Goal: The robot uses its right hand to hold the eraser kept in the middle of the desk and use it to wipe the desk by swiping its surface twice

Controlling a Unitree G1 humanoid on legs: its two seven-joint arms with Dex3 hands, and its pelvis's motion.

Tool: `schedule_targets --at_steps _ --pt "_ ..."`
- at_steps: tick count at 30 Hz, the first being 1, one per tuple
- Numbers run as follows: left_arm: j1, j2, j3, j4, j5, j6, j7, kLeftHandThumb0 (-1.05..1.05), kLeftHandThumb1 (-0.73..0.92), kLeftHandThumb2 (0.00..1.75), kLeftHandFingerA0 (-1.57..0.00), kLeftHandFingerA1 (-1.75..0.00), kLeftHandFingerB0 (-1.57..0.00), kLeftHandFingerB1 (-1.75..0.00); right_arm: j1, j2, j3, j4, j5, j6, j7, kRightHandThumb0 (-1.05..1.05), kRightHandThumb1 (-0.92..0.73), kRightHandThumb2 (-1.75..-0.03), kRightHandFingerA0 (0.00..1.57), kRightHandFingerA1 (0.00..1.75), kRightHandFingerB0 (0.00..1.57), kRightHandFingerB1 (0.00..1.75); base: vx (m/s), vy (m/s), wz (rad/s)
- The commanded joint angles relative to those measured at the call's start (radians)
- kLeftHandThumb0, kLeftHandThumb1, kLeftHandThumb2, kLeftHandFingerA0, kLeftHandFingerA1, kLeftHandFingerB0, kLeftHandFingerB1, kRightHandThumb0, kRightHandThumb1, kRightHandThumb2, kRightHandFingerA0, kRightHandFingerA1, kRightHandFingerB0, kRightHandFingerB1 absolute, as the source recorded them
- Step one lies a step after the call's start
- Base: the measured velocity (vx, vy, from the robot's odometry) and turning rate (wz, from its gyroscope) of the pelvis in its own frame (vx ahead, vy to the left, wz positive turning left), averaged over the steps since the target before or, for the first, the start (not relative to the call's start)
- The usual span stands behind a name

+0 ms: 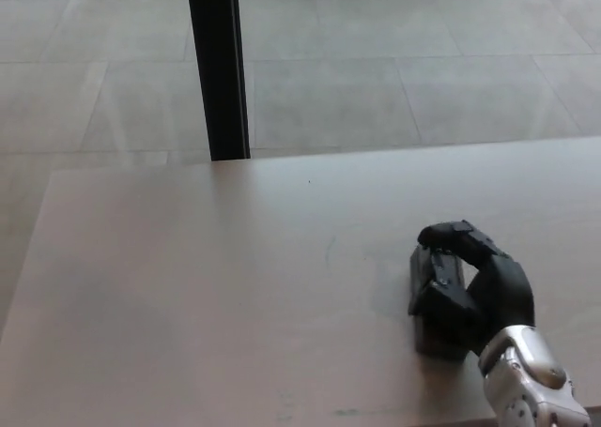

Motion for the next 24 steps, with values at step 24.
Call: schedule_targets --at_steps 24 --pt "-0.007 0.024 0.041 -0.064 -0.041 -0.028 -0.039 -0.42 0.89 0.67 -0.49 -0.99 -0.35 -0.68 -0.024 -0.537 -0.168 0.304 0.113 0.065 0.025 -0.21 -0.75 -0.91 0.93 1.75 0.58 1.68 0.0 0.0 0.0"
